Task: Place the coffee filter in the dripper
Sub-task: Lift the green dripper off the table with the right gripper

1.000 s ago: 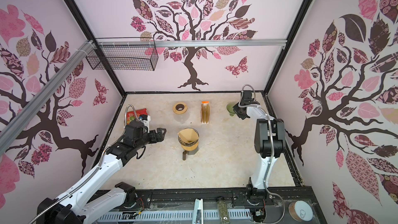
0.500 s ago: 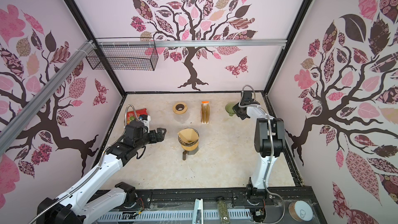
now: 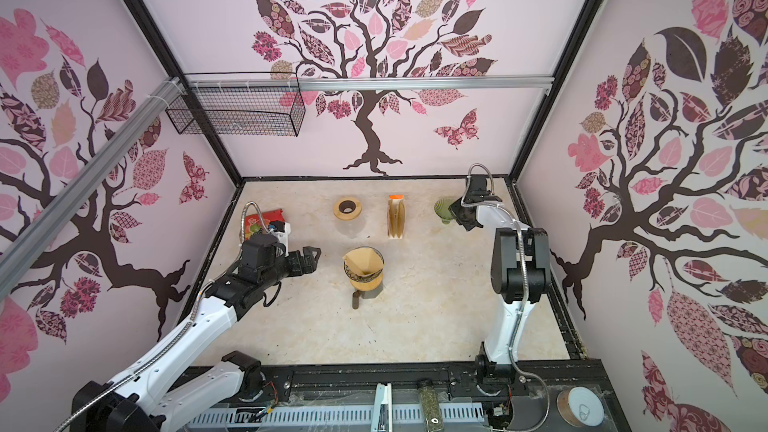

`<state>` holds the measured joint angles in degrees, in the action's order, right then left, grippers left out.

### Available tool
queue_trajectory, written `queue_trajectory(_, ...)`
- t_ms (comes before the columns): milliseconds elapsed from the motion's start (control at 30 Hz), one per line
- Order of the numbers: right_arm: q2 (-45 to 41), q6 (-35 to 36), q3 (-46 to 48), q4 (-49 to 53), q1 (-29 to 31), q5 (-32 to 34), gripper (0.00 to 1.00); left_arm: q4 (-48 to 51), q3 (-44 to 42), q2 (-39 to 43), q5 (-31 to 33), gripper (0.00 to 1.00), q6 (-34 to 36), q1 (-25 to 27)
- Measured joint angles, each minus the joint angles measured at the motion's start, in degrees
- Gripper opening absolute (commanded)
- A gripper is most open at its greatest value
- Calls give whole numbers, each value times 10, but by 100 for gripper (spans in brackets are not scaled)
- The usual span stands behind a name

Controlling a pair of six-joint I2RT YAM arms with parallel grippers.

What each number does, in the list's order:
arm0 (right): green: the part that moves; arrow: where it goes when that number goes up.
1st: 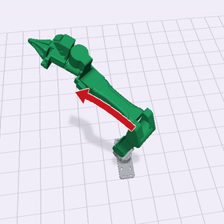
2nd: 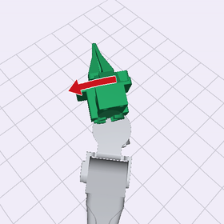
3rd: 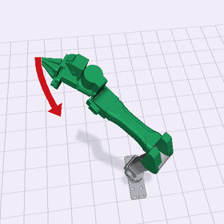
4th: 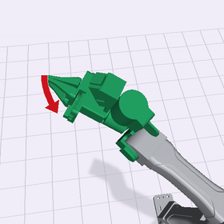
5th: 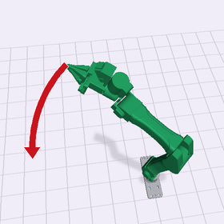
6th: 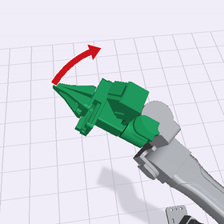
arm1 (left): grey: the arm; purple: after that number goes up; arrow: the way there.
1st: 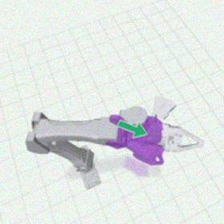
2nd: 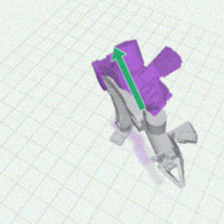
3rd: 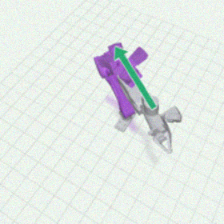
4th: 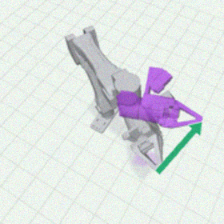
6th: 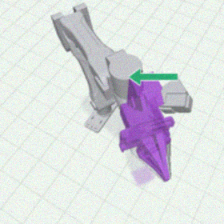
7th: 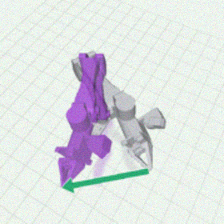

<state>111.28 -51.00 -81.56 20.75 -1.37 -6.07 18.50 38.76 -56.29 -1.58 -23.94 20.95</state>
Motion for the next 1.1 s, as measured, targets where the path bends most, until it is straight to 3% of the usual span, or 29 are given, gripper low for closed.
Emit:
queue_trajectory(433, -6, 30, -34, 6, -12, -17, 0, 0, 0, -2, 0, 97, 0, 3)
queue_trajectory(633, -49, 41, -51, 14, -14, -36, 0, 0, 0, -8, 0, 97, -1, 3)
queue_trajectory(1100, -126, 45, -139, 38, -14, -124, 0, 11, 1, -22, -2, 97, -16, 8)
